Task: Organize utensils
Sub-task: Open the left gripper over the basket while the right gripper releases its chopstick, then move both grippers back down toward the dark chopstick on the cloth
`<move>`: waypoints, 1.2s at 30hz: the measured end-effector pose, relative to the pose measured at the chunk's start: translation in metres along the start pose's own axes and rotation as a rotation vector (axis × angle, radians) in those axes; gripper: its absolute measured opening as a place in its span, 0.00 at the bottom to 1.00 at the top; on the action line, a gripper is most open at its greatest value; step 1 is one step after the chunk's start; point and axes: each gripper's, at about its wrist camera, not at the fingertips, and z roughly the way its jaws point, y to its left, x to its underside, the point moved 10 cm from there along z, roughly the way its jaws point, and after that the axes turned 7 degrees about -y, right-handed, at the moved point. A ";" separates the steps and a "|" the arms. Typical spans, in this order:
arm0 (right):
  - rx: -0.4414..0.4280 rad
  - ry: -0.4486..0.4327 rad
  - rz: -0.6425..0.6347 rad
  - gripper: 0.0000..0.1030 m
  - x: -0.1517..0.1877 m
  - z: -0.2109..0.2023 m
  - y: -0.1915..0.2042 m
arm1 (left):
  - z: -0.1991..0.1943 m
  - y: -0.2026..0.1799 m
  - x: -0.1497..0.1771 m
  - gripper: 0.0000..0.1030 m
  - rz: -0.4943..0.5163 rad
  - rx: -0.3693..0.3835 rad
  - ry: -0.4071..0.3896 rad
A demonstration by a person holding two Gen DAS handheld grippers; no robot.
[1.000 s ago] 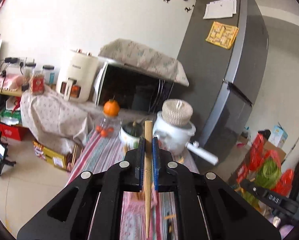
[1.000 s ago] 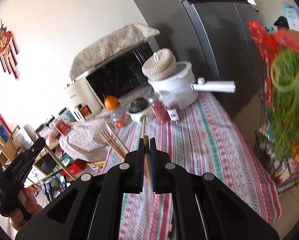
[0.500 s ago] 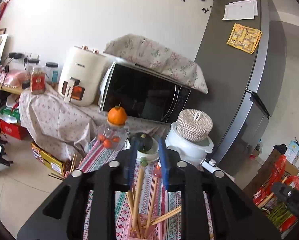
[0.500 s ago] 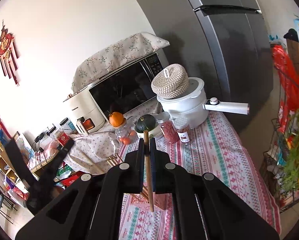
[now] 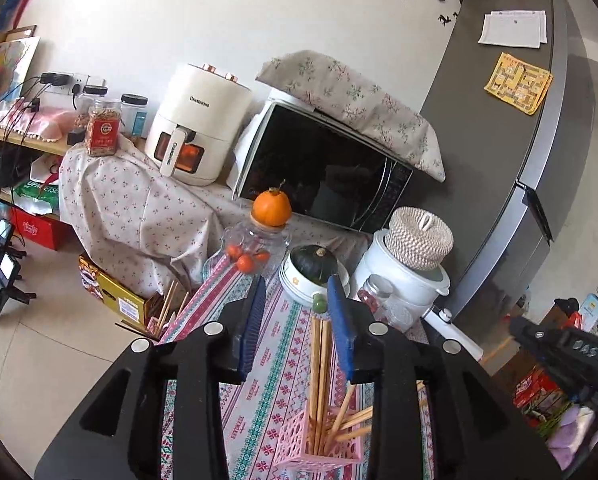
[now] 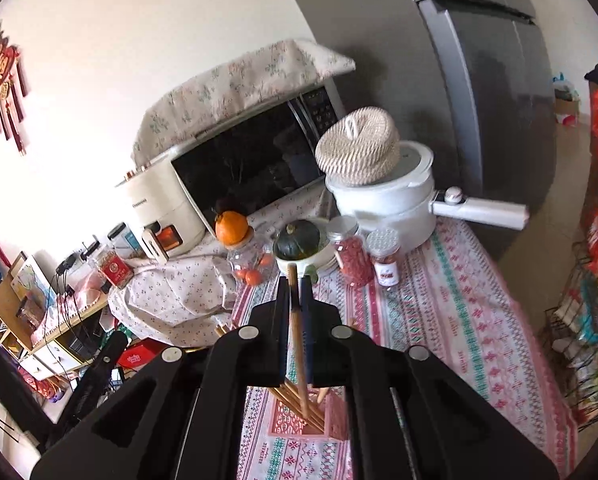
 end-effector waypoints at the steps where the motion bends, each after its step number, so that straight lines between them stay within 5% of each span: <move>1: -0.009 0.020 0.007 0.12 0.008 0.006 0.001 | 0.000 -0.001 0.002 0.32 0.007 0.004 0.007; 2: -0.027 0.044 0.019 0.16 0.016 0.012 0.002 | -0.001 -0.002 0.003 0.33 0.015 0.008 0.009; 4: -0.021 0.053 0.000 0.47 0.027 0.013 0.003 | -0.005 -0.010 0.005 0.38 0.051 0.016 0.008; 5: 0.004 0.037 -0.028 0.49 0.029 0.011 0.003 | -0.007 -0.013 0.007 0.40 0.069 0.019 0.008; 14: 0.137 -0.042 -0.162 0.50 0.044 -0.027 -0.015 | -0.025 -0.034 0.034 0.55 0.163 0.030 0.031; 22: 0.190 -0.039 -0.172 0.64 0.070 -0.048 -0.036 | -0.046 -0.039 0.069 0.76 0.205 0.031 0.062; 36: 0.356 -0.016 -0.181 0.79 0.122 -0.078 -0.091 | -0.079 -0.030 0.124 0.93 0.214 0.013 0.122</move>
